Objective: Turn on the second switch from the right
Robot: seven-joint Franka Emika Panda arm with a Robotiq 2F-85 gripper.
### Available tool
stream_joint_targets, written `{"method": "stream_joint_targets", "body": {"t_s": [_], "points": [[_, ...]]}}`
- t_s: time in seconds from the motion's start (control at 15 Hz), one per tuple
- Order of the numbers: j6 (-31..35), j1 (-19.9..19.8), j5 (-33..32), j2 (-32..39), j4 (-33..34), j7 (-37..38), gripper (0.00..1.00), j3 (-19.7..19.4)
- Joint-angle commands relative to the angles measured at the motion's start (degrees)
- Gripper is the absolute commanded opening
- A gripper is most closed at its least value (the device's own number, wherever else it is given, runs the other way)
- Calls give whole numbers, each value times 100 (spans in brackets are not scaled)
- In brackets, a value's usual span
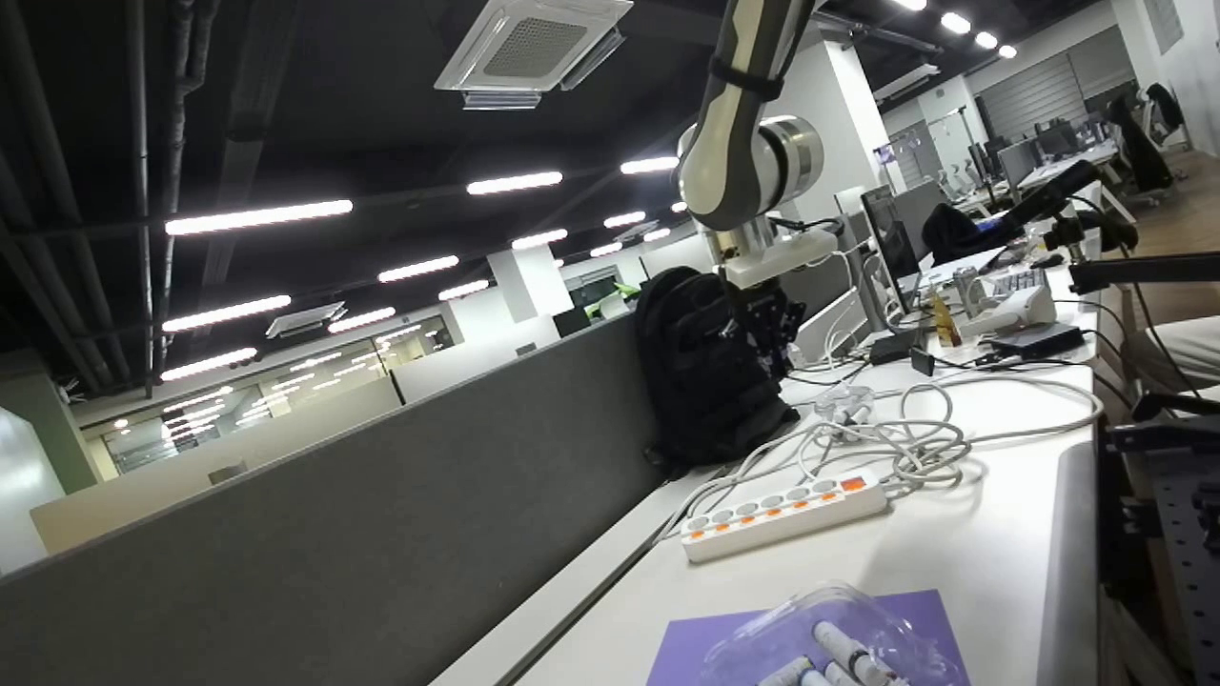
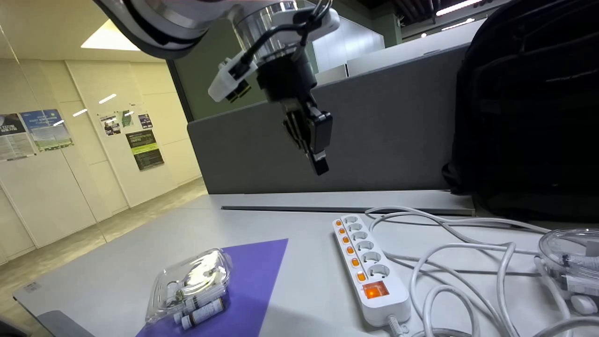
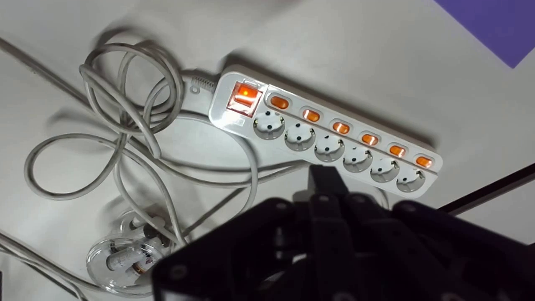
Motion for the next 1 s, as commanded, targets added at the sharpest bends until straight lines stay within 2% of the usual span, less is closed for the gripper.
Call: {"method": "stream_joint_targets", "body": {"t_s": [0.0,0.4,0.93], "points": [[542,123,25,125,-97,262,0,-133],[1093,135,508,946,190,105,0,-349],[935,231,968,2038,876,35,0,-510]]}}
